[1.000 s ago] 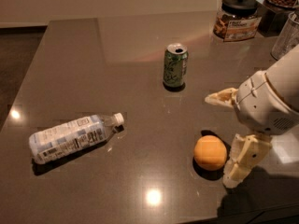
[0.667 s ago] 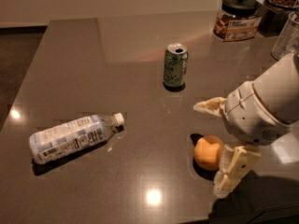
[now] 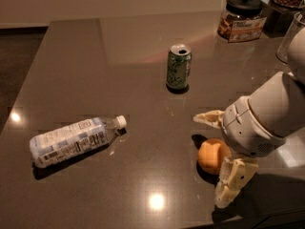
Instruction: Pick orange
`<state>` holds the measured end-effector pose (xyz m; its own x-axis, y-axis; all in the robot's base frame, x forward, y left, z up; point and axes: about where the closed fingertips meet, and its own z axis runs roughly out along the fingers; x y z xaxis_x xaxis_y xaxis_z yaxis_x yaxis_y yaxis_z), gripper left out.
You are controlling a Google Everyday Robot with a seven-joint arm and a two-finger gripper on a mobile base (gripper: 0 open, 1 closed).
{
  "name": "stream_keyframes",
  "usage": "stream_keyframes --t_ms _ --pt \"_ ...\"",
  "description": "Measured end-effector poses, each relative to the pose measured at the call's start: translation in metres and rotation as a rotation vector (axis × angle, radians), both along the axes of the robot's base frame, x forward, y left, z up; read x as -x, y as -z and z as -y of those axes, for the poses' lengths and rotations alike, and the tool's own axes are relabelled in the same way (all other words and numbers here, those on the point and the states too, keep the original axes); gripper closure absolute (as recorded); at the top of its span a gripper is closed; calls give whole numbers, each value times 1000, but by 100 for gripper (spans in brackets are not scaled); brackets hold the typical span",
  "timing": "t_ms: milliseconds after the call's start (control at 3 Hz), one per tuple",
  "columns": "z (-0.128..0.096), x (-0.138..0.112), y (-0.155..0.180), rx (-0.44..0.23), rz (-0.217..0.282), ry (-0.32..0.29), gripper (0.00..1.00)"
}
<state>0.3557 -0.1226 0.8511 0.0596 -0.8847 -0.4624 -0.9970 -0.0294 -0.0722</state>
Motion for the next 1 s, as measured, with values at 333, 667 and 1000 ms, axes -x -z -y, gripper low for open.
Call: stream_keyframes --t_ms 333,667,1000 --pt "8 -6 1 -2 -6 18 18" --pt "12 -8 1 -4 -16 30 42" --pt "13 -10 -8 -6 -35 45 65"
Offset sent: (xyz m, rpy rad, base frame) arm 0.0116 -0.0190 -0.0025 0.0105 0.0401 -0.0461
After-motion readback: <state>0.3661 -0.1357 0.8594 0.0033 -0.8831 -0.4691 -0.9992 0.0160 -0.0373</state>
